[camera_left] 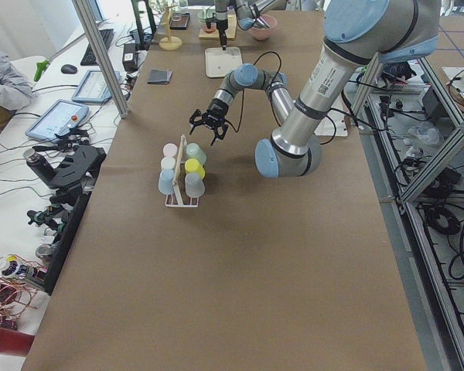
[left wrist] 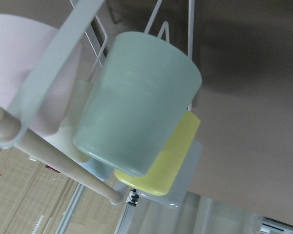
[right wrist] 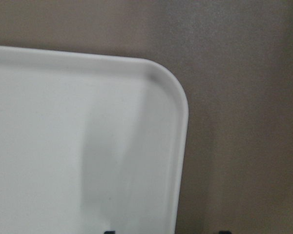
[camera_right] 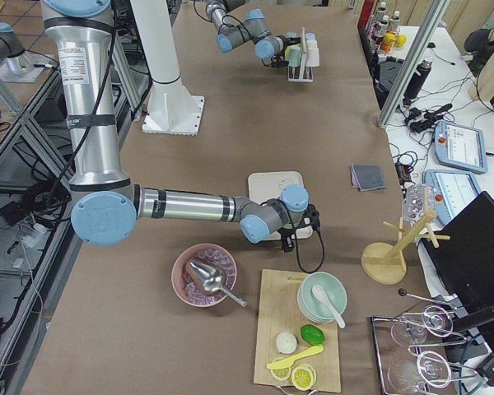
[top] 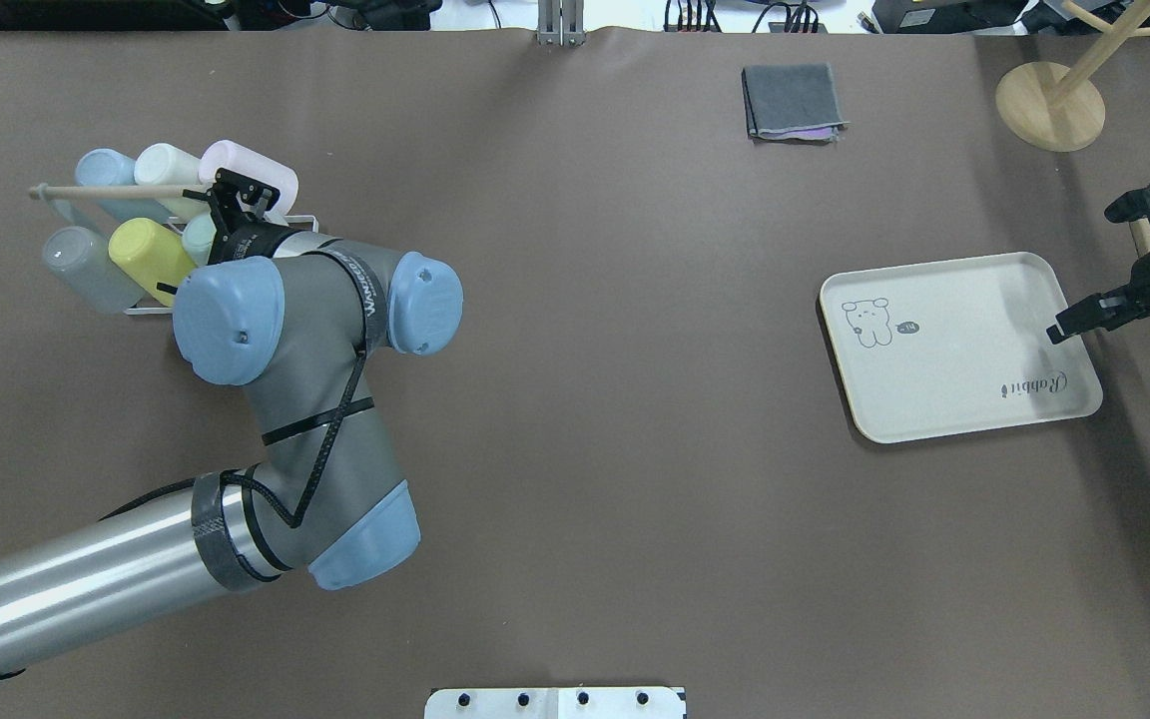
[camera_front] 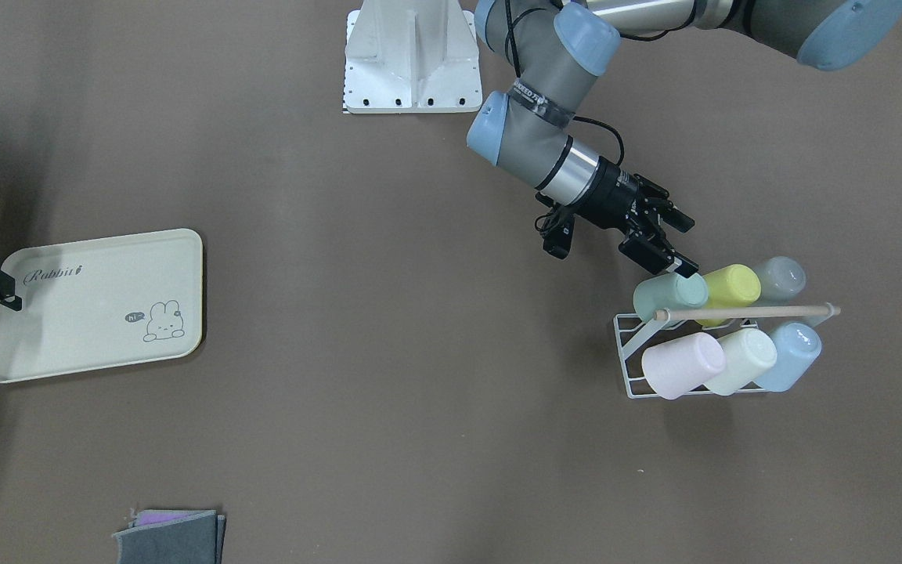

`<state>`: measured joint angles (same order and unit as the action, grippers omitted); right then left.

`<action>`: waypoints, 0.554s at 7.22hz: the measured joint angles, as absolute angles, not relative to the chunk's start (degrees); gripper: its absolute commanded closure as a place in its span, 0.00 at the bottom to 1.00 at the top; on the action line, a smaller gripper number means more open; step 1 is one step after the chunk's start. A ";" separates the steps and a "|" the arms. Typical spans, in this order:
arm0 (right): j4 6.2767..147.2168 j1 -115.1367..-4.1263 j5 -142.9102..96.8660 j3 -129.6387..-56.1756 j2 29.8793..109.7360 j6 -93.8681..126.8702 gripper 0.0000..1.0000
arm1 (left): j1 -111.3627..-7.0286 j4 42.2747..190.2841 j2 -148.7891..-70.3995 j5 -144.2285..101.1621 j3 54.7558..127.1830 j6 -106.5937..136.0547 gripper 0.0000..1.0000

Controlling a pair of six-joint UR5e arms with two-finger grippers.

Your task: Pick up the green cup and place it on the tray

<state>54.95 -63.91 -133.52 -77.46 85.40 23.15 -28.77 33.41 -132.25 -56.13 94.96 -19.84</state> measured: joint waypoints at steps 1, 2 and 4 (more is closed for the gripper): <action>54.97 -63.91 -133.67 -77.42 85.18 23.86 0.64 | -27.71 33.31 -132.32 -54.14 93.66 -19.88 0.02; 54.97 -63.89 -133.83 -77.42 84.90 24.85 0.75 | -26.83 33.24 -132.32 -51.91 91.73 -19.92 0.02; 55.07 -63.89 -133.99 -77.37 84.45 25.64 1.00 | -25.12 33.17 -132.26 -48.17 88.45 -20.57 0.02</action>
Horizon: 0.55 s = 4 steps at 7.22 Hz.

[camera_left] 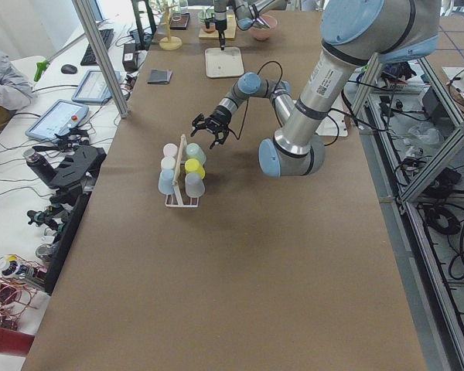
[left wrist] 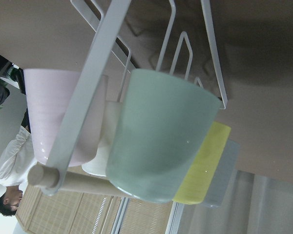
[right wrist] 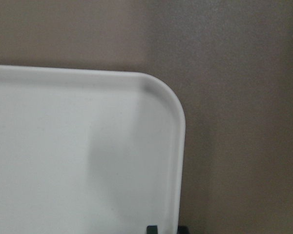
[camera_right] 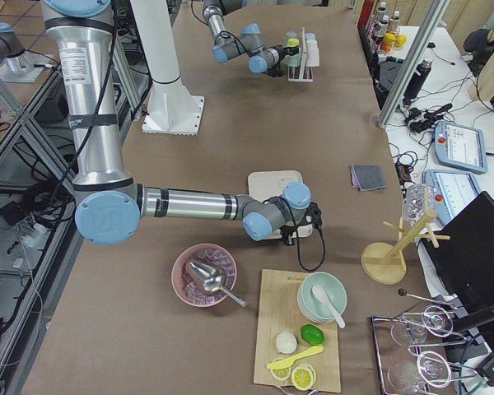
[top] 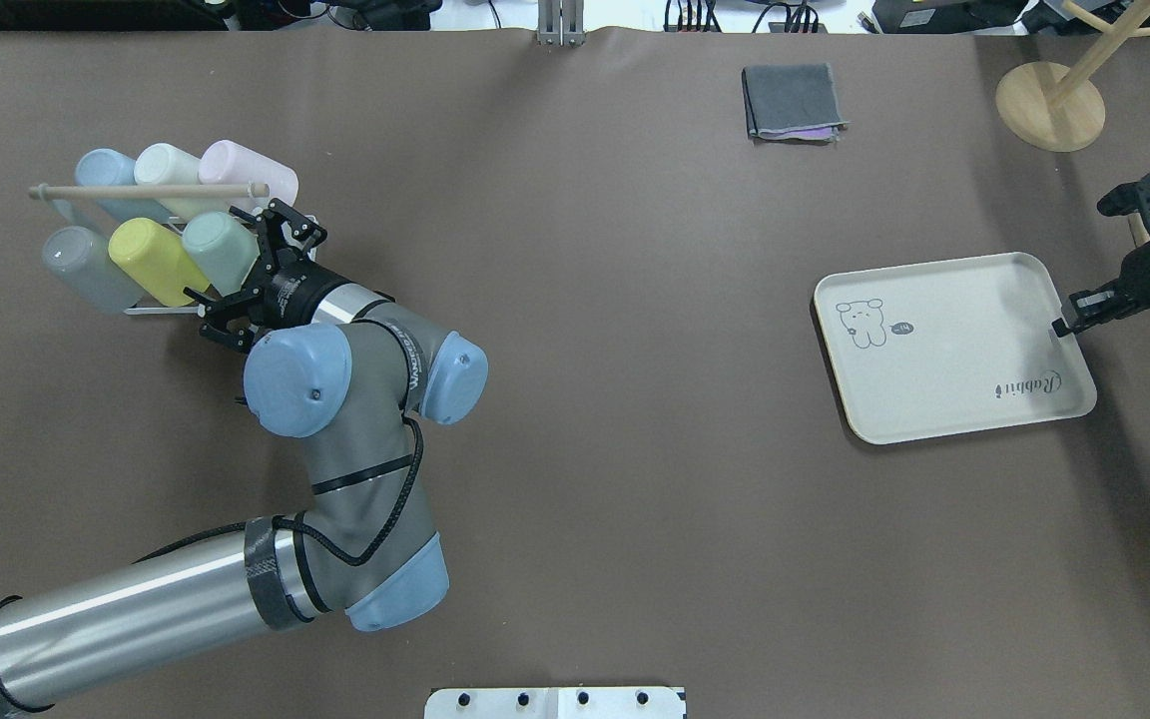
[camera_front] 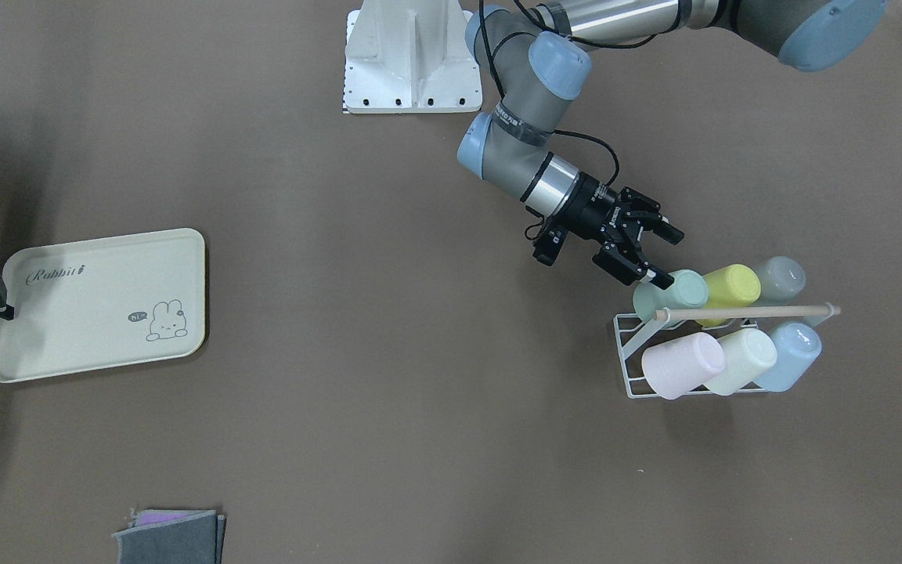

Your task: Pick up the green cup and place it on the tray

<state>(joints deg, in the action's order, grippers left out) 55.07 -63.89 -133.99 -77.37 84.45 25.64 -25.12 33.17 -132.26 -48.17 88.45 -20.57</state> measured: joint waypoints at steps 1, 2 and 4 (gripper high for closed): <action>55.09 -63.89 -134.06 -77.39 84.29 25.72 1.00 | -23.98 33.31 -132.26 -46.66 87.07 -22.34 0.03; 55.10 -64.03 -134.51 -77.50 84.24 25.72 1.00 | -23.27 33.55 -132.22 -45.19 86.23 -24.56 0.04; 55.20 -65.87 -137.56 -77.85 84.15 25.75 1.00 | -22.47 33.65 -132.13 -43.95 84.58 -26.56 0.05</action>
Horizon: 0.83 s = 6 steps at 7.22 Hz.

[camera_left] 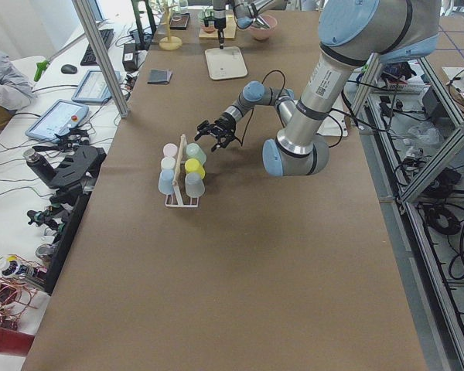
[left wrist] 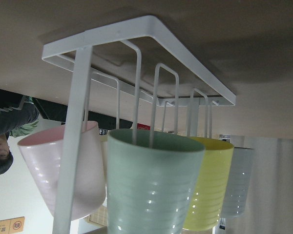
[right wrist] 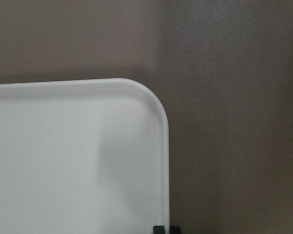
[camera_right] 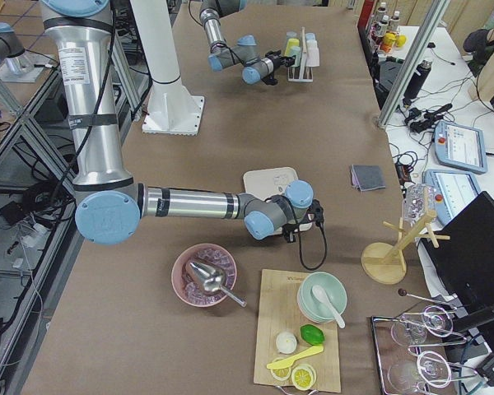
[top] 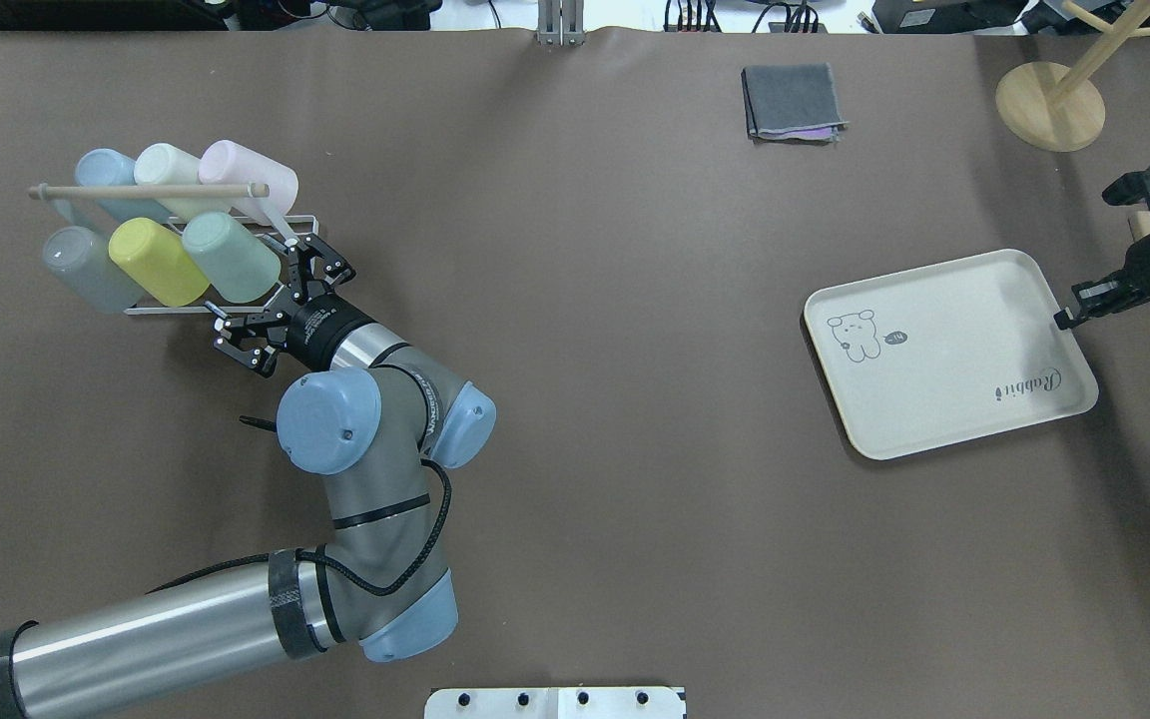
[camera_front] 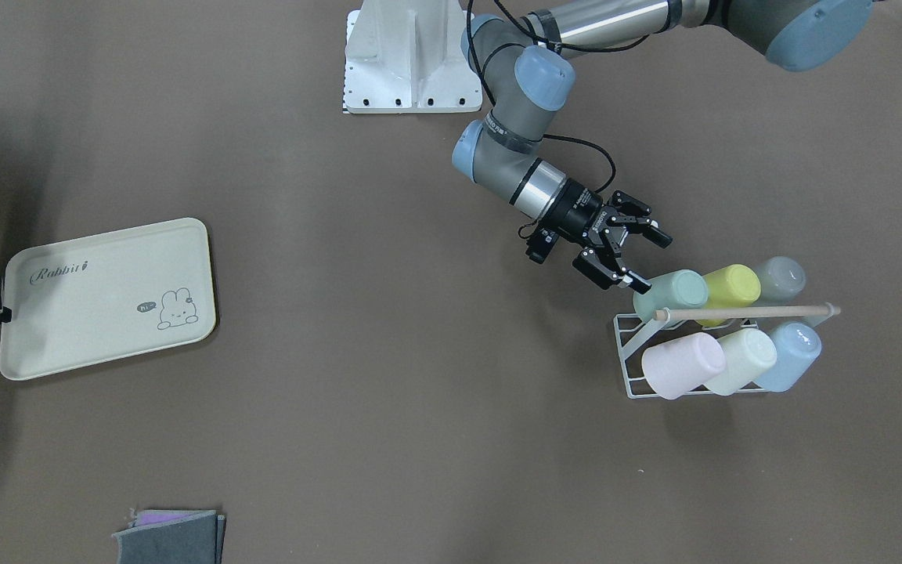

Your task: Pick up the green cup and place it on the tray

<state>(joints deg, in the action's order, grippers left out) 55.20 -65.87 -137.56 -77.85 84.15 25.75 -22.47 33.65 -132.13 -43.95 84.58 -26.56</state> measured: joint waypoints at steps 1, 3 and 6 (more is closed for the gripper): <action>55.21 -68.00 -139.90 -77.91 84.10 25.85 1.00 | -22.29 33.70 -131.96 -43.42 83.93 -26.99 0.07; 55.12 -73.74 -146.19 -78.00 83.58 25.95 1.00 | -22.23 33.81 -131.51 -40.97 82.69 -26.98 0.09; 55.18 -76.37 -150.23 -77.20 78.60 29.18 1.00 | -22.23 33.66 -131.19 -37.35 81.47 -26.71 0.12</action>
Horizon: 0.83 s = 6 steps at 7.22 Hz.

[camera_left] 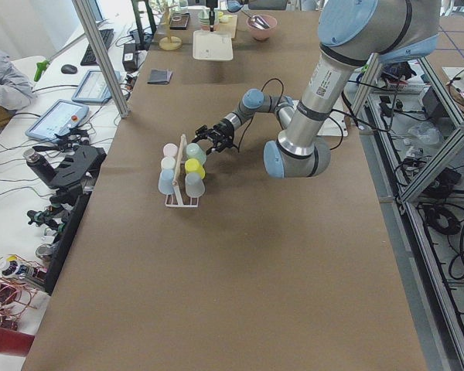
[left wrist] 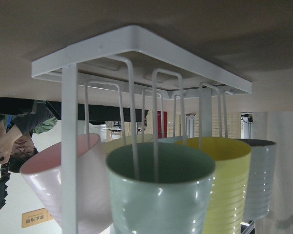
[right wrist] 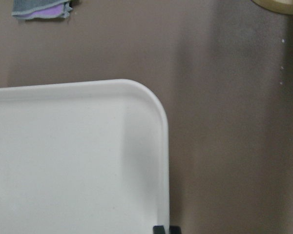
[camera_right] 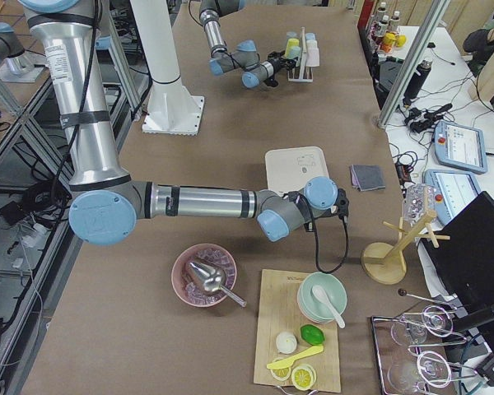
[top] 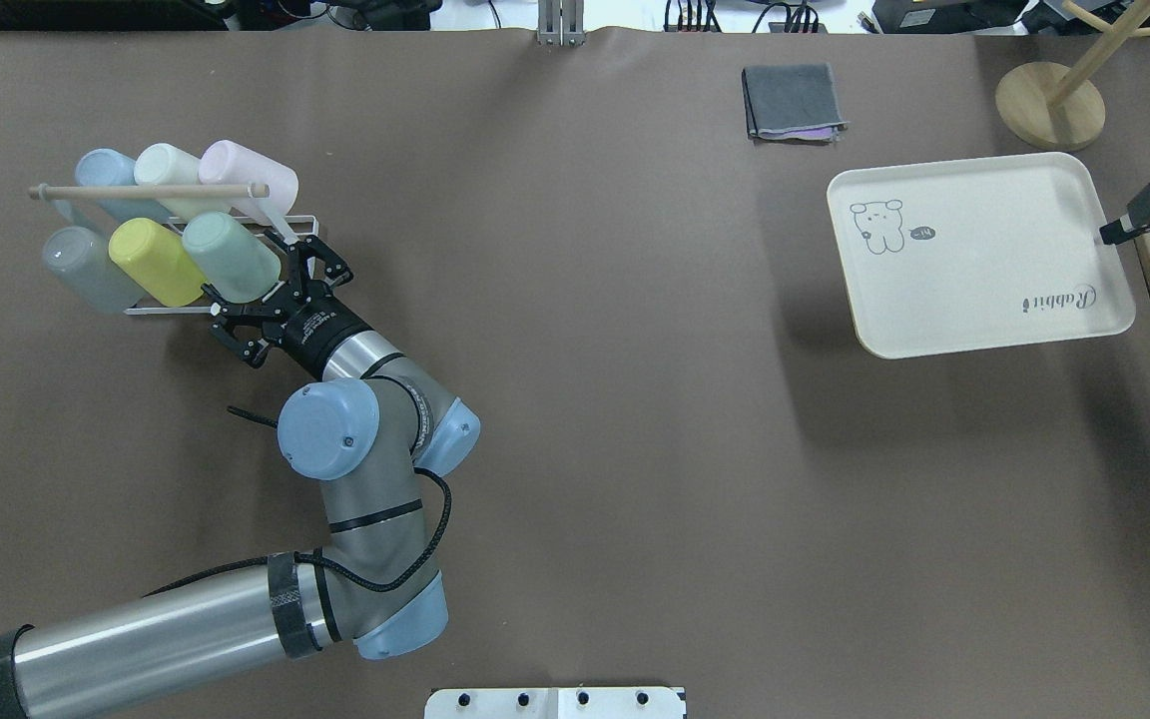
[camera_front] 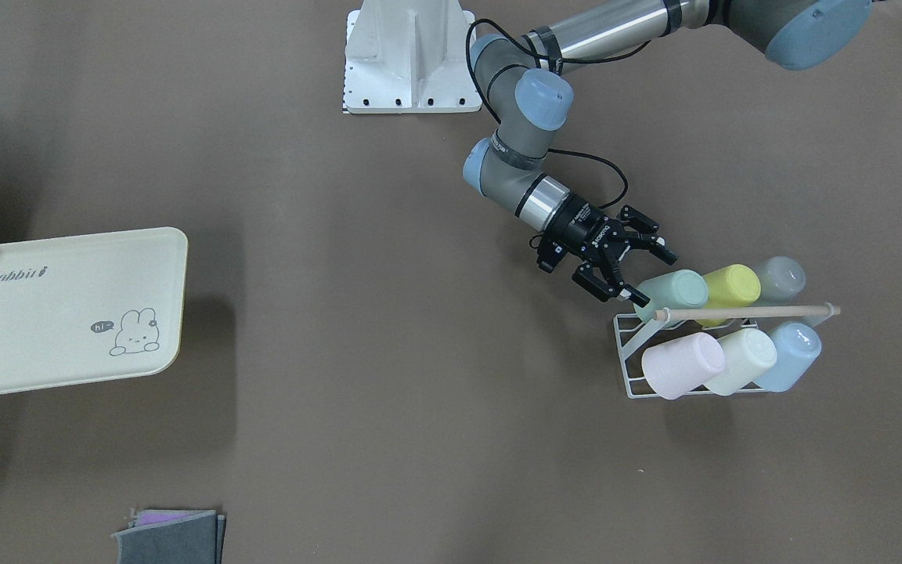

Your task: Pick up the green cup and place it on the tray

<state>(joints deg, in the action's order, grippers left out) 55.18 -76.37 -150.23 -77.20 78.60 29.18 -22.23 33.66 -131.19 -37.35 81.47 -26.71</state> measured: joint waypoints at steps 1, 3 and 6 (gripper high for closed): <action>55.21 -74.84 -150.01 -76.93 75.85 32.94 1.00 | -22.28 33.47 -131.16 -36.28 81.05 -26.66 0.13; 55.80 -69.06 -146.45 -76.76 71.12 39.87 1.00 | -22.57 32.64 -131.14 -34.62 80.73 -26.64 0.16; 63.45 -62.09 -140.33 -76.34 63.98 44.70 1.00 | -22.82 29.73 -130.95 -33.52 80.91 -23.79 0.15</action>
